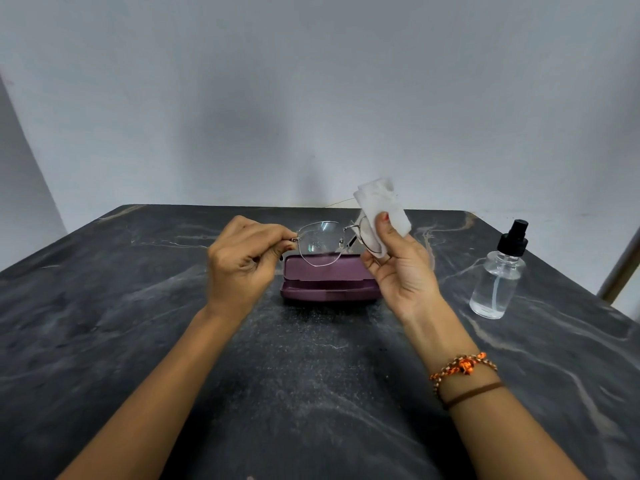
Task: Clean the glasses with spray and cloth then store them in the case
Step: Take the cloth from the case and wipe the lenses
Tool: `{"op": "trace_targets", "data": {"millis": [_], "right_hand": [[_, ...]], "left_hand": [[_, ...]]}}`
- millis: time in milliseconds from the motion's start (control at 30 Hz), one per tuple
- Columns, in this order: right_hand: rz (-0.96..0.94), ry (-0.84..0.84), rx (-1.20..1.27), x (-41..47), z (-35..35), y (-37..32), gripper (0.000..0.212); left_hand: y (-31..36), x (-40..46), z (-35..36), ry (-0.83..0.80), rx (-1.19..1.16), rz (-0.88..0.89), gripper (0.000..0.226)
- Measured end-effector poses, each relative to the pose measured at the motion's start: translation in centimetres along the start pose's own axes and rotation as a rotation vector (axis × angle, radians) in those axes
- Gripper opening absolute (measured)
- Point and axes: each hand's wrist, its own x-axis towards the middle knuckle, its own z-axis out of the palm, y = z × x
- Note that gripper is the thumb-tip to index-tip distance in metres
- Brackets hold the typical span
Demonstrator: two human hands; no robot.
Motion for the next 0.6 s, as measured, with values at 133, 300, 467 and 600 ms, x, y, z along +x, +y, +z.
{"op": "trace_targets", "data": {"millis": [133, 300, 467, 600], "right_hand": [[-0.016, 0.022, 0.037, -0.05, 0.16, 0.21, 0.006], [0.002, -0.031, 0.279, -0.21, 0.34, 0.14, 0.014], [0.003, -0.083, 0.233, -0.22, 0.24, 0.04, 0.012], [0.009, -0.060, 0.071, -0.20, 0.22, 0.27, 0.009]], "left_hand": [[-0.01, -0.06, -0.04, 0.013, 0.001, -0.017, 0.006], [0.17, -0.12, -0.01, -0.012, -0.003, -0.001, 0.008], [0.04, -0.18, -0.07, -0.013, -0.006, 0.001, 0.010], [-0.19, -0.16, -0.23, 0.011, -0.011, -0.004, 0.008]]}}
